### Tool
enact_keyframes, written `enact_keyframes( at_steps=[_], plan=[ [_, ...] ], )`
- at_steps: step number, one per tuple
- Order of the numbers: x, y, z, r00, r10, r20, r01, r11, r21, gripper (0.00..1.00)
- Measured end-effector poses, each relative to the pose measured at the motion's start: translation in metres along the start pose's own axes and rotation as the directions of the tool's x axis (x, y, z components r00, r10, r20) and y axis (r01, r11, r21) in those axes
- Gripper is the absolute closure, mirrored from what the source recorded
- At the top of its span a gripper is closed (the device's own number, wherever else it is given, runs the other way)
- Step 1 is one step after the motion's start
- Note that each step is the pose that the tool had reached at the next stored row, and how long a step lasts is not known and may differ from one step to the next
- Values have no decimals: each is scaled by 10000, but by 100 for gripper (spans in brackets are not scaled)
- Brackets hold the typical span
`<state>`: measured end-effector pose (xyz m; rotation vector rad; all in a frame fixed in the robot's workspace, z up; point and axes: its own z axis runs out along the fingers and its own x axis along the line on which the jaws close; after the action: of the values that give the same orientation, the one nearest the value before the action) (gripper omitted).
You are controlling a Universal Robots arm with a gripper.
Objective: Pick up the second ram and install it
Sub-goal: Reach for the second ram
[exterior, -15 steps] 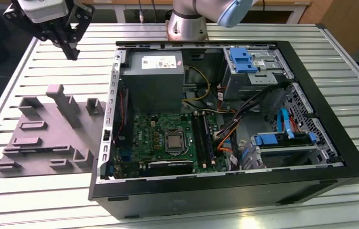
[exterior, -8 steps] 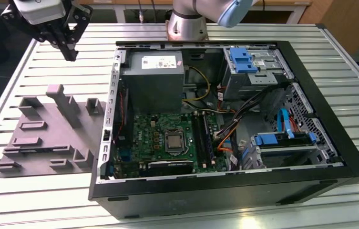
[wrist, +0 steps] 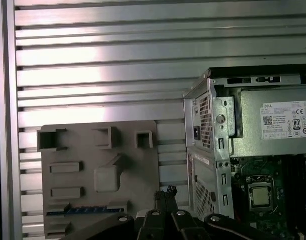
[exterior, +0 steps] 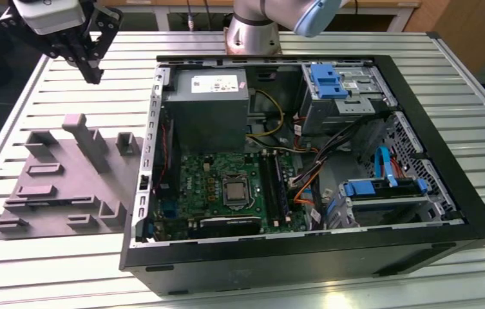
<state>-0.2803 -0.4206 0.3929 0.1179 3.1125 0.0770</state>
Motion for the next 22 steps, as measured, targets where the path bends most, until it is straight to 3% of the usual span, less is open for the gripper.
enact_keyframes(
  at_steps=[22],
  plan=[
    [85, -53, -4, 10000, 0, 0, 0, 10000, -1, 89]
  ],
)
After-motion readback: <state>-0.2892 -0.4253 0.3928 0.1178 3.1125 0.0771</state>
